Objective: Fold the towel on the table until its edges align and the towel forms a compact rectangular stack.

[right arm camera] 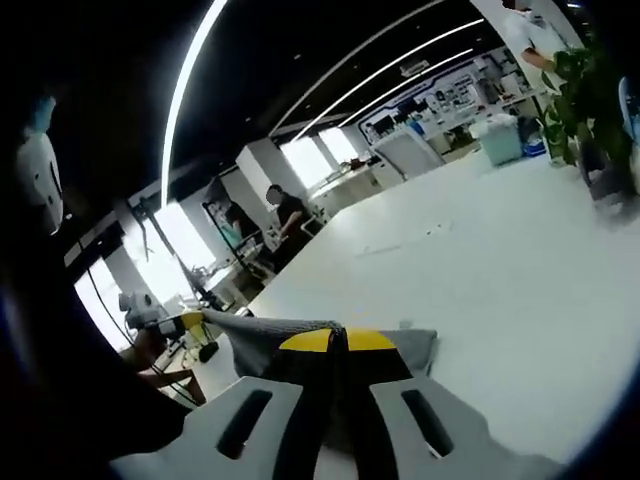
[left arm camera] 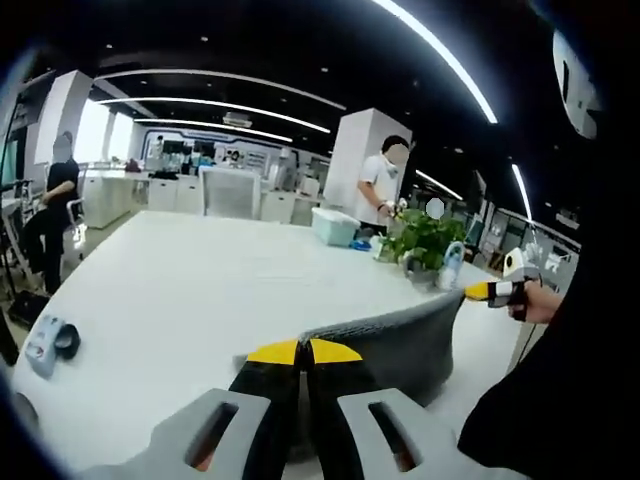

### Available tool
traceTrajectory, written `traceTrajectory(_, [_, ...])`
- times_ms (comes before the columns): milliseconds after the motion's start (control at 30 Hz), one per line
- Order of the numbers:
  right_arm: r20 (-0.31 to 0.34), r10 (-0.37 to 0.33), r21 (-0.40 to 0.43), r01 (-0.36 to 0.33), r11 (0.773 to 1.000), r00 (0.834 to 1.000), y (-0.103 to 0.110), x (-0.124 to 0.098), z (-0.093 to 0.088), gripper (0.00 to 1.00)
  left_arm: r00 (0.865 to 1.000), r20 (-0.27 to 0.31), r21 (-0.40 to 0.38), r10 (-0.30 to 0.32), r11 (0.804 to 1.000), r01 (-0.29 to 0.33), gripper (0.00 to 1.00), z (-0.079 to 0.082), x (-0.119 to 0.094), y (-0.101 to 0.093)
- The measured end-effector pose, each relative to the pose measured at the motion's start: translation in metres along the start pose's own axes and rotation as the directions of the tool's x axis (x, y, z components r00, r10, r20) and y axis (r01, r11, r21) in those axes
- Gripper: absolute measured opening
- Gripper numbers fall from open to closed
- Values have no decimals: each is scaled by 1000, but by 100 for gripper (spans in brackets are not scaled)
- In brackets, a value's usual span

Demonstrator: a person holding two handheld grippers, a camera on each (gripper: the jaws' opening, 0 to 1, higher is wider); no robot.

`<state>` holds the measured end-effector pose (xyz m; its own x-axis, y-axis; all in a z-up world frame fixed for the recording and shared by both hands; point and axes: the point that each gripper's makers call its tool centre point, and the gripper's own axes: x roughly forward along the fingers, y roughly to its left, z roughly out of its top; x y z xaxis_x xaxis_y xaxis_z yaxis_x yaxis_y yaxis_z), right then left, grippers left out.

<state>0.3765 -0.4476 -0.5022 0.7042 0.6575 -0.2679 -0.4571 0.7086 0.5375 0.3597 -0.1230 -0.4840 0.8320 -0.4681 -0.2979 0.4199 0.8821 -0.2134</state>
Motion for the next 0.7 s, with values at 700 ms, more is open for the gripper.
traceTrajectory(700, [-128, -38, 49, 45, 998, 991, -54, 55, -24, 0, 991, -135, -70, 9, 997, -19, 2, -36, 48, 29])
